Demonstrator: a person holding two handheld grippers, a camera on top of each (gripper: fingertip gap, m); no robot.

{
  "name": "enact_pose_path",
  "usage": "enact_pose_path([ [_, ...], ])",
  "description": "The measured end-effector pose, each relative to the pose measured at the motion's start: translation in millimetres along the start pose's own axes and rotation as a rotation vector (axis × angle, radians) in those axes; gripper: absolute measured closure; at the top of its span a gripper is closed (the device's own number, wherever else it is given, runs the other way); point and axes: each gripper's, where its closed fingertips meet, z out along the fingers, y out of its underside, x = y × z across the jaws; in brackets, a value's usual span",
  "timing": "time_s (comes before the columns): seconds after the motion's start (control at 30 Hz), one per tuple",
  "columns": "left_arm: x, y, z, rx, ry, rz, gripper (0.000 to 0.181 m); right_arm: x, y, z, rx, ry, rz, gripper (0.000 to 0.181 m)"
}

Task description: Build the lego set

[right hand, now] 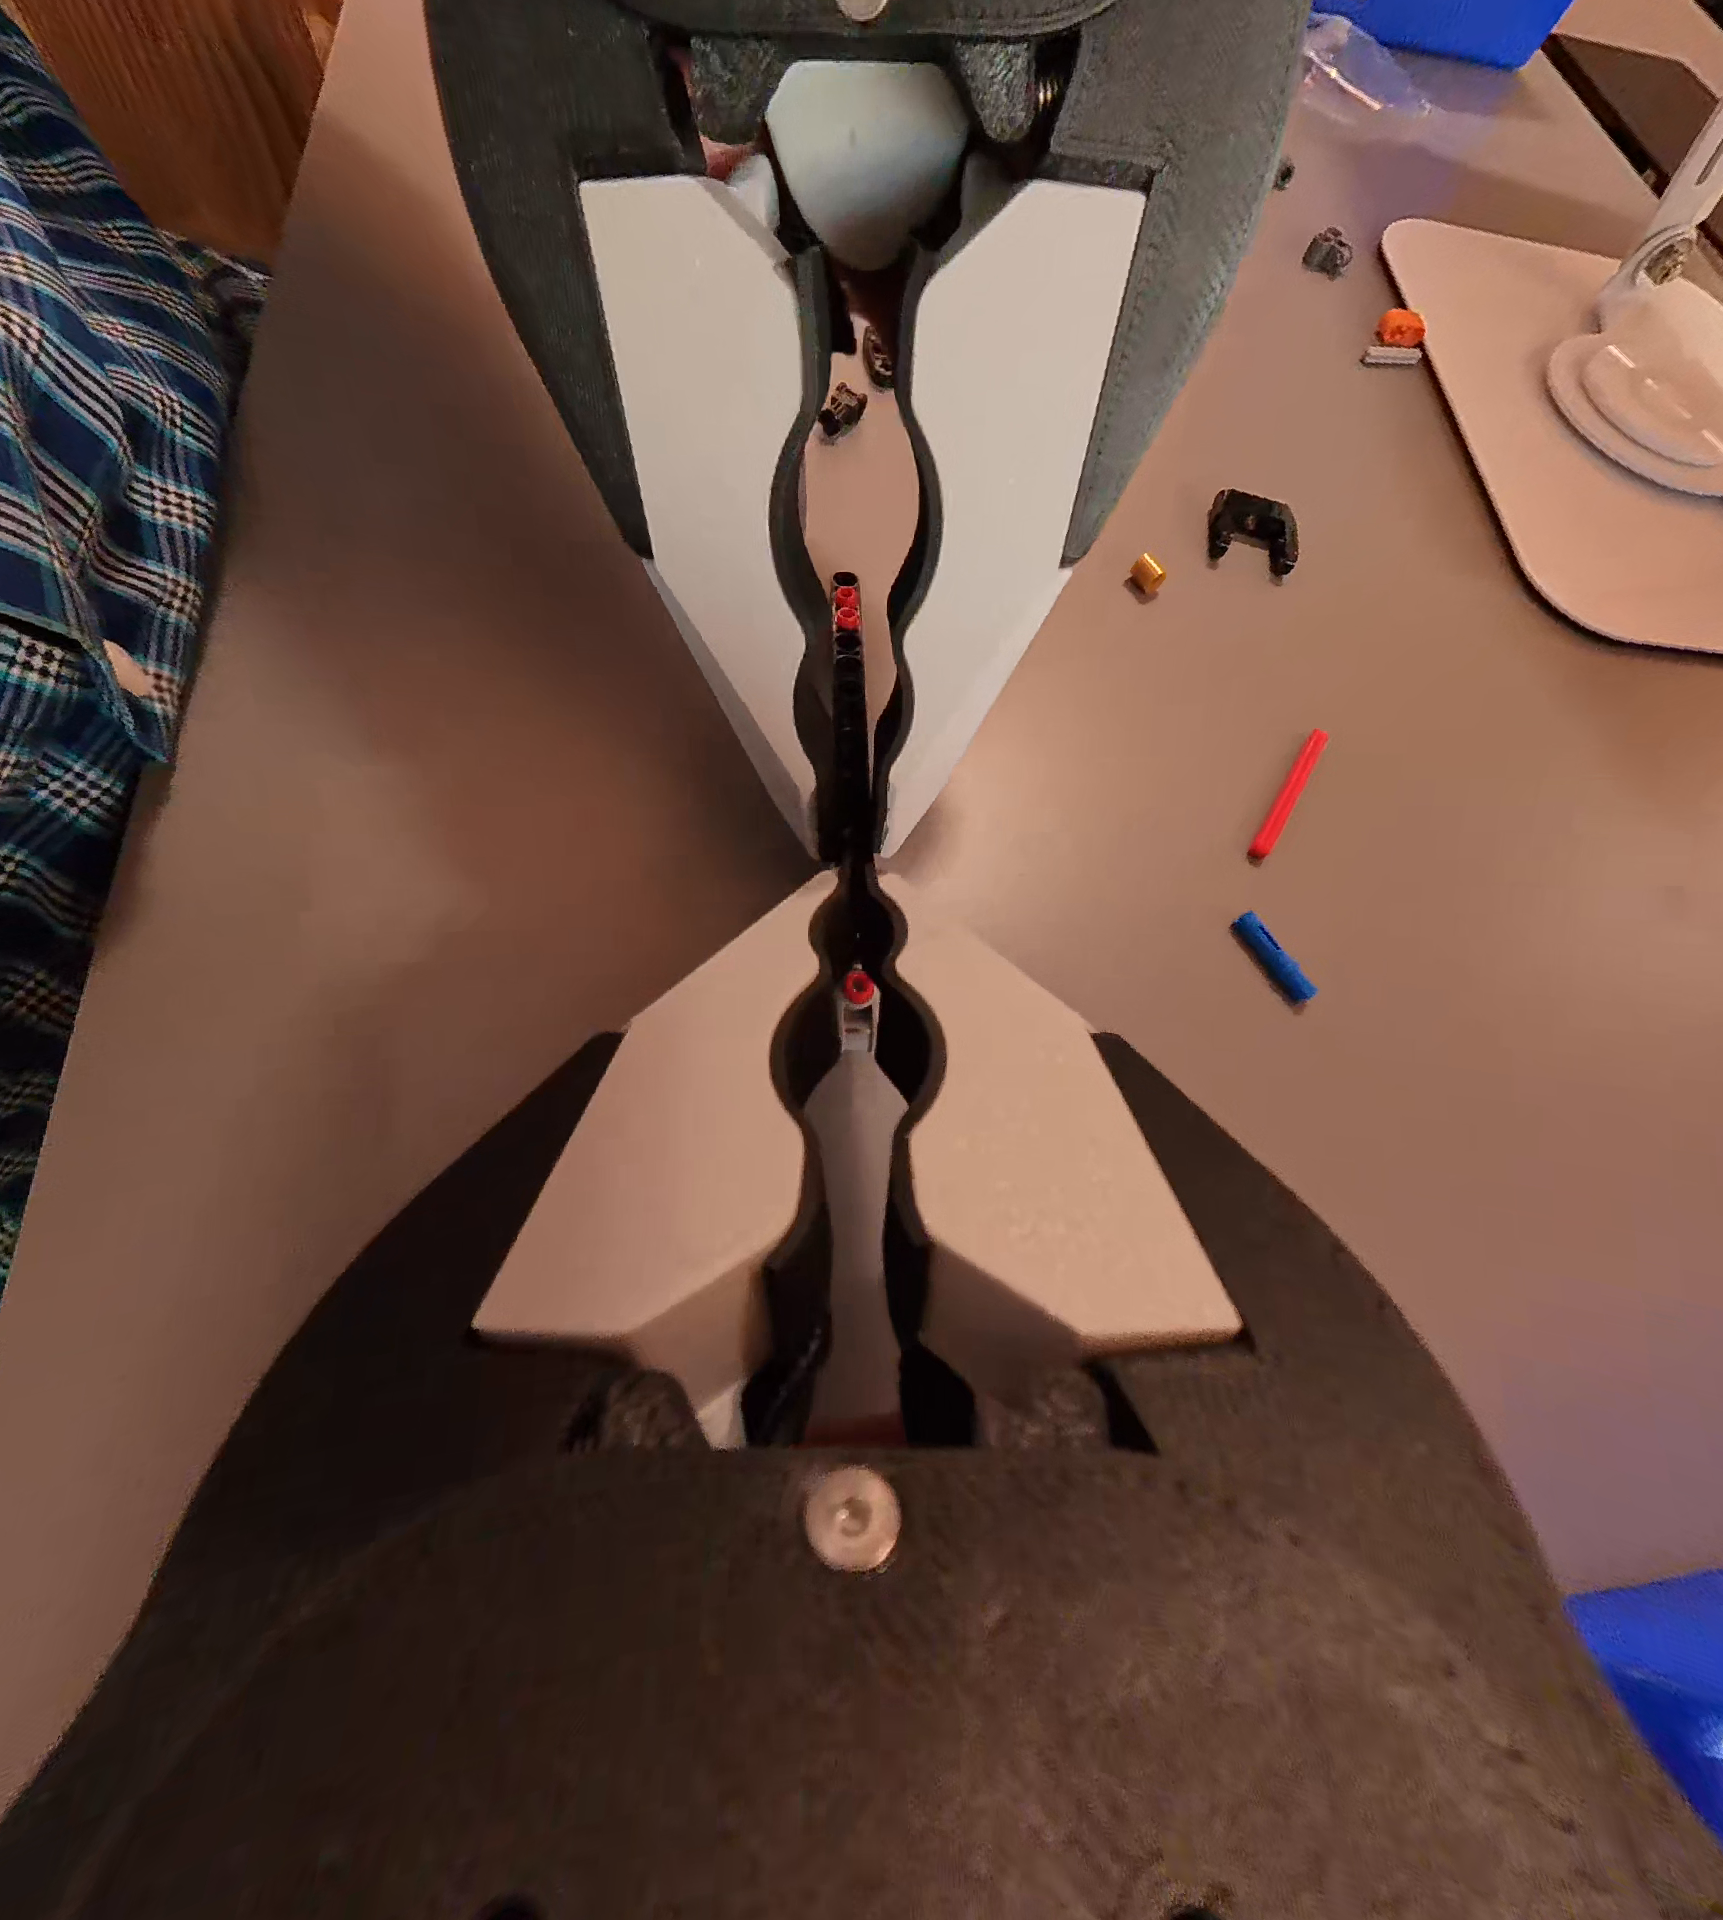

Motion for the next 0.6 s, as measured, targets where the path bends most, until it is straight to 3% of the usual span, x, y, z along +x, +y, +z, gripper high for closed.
enact_pose_path([
  [0.3, 0, -2, 2, -0.056, 0.020, 0.020, 0.175, 1, 3, 0, -0.002, -0.010, 0.003, 0.181],
  [0.6, -1, -13, -2, 0.112, -0.049, -0.064, 0.178, 2, 4, 2, -0.002, -0.009, 0.009, 0.181],
])
